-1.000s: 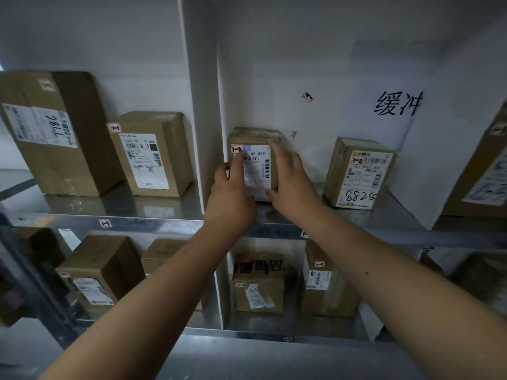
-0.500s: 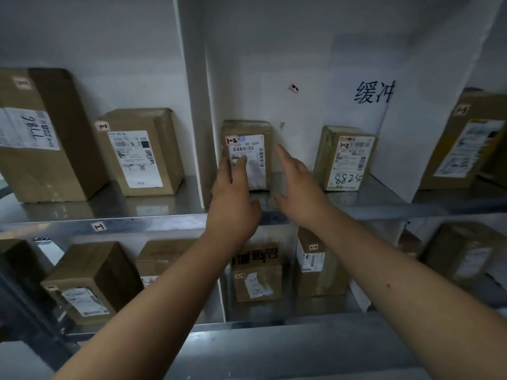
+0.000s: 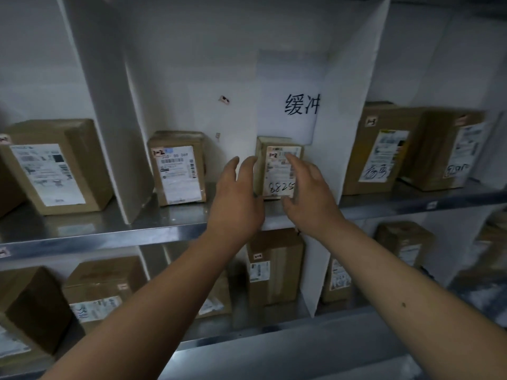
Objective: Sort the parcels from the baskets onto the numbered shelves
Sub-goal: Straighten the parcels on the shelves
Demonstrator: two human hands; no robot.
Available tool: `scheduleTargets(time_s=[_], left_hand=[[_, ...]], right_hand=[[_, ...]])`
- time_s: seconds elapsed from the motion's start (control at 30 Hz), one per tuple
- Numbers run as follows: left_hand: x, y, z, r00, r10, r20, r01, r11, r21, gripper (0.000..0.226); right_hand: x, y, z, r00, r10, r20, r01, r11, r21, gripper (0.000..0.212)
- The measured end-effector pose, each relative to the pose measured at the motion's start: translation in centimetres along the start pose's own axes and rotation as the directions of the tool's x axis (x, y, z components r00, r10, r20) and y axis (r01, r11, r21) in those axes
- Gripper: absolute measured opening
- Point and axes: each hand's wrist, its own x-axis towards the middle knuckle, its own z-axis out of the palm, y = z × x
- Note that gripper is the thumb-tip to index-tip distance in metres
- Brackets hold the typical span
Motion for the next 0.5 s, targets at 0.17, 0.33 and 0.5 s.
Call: scheduleTargets(time_s=[0.17, 0.33, 0.5], left_hand=[[2.7, 1.6, 3.0, 0.999, -0.020, -0.051, 0.020, 1.000, -0.009, 0.093], [4.1, 1.8, 5.3, 0.993, -0.088, -0.080, 0.089, 0.996, 0.018, 0.094], [5.0, 2.1, 6.6, 0.977, -0.192, -0.096, 0.199, 0.978, 0.067, 0.091]], right_hand=[[2.8, 3.0, -0.9, 0.999, 0.002, 0.036, 0.001, 0.997, -0.081, 0.110], [4.5, 4.1, -0.4, 0.993, 0.013, 0.115, 0.000, 0.993, -0.117, 0.126], [5.5, 5.1, 0.4, 0.986, -0.045, 0.161, 0.048, 0.999, -0.013, 0.117]])
